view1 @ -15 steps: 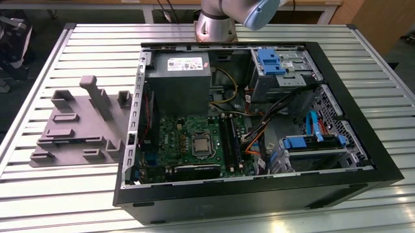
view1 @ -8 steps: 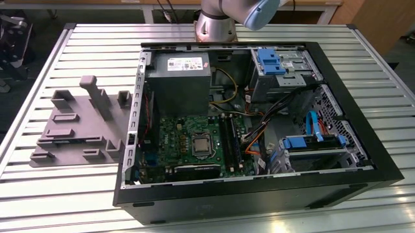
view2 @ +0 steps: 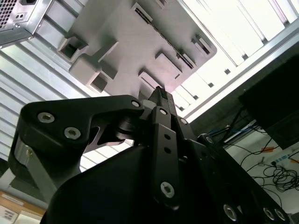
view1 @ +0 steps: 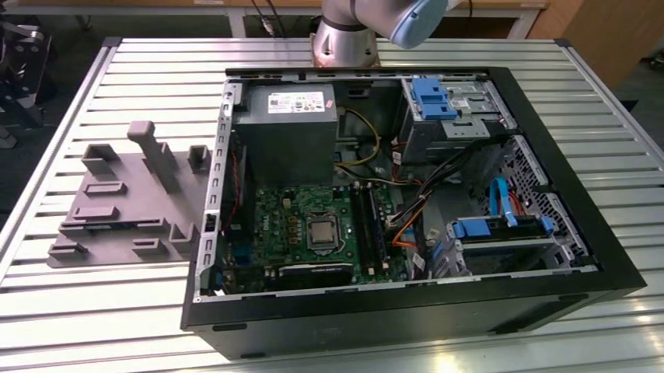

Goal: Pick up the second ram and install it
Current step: 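Pick up the second ram and move it above second insertion slot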

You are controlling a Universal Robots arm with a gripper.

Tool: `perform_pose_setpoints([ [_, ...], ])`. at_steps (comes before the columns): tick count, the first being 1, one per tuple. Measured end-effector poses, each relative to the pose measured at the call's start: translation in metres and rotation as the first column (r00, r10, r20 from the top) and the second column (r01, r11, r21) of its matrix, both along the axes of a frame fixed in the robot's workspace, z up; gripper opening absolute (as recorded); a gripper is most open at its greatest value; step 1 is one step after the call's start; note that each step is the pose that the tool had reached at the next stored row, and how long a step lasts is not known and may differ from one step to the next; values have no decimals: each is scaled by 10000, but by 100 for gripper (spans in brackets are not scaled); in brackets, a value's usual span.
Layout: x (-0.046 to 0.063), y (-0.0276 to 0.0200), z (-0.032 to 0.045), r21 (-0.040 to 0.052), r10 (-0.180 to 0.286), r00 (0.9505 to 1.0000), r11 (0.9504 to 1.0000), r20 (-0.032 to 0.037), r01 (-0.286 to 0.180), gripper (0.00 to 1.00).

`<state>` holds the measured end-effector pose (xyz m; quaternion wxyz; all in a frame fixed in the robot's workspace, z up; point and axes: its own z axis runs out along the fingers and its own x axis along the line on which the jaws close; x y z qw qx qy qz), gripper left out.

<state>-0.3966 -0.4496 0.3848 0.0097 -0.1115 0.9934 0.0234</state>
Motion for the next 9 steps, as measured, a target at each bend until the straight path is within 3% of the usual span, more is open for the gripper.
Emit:
perform_pose_setpoints([
  [9, 0, 0, 0, 1, 26, 10000, 10000, 0, -26, 11],
])
